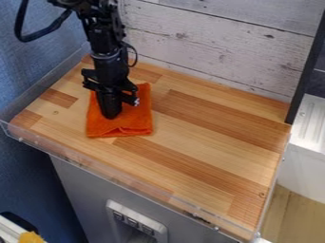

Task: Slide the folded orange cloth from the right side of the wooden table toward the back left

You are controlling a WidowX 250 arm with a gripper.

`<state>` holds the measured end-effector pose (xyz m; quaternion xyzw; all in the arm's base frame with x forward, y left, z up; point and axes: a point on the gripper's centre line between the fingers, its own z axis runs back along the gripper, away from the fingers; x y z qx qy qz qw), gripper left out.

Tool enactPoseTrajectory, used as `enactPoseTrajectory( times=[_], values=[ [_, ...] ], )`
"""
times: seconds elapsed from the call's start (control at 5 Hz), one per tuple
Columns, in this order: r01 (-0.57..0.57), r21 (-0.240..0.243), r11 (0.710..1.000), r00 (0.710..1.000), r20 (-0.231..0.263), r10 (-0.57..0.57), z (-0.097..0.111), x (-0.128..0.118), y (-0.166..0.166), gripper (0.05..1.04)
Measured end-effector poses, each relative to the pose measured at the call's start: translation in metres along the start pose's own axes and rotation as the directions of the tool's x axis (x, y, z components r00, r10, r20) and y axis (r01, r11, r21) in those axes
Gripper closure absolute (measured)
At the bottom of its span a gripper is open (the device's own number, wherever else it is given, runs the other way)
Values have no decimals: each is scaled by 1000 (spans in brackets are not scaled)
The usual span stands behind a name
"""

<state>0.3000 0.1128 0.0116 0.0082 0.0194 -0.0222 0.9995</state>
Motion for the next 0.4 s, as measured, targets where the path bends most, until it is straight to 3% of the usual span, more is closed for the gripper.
enactPoseTrajectory(
  times=[0.4],
  values=[
    [7,-34,999,1000,-14,-8,1,-5,4,1025]
  ],
)
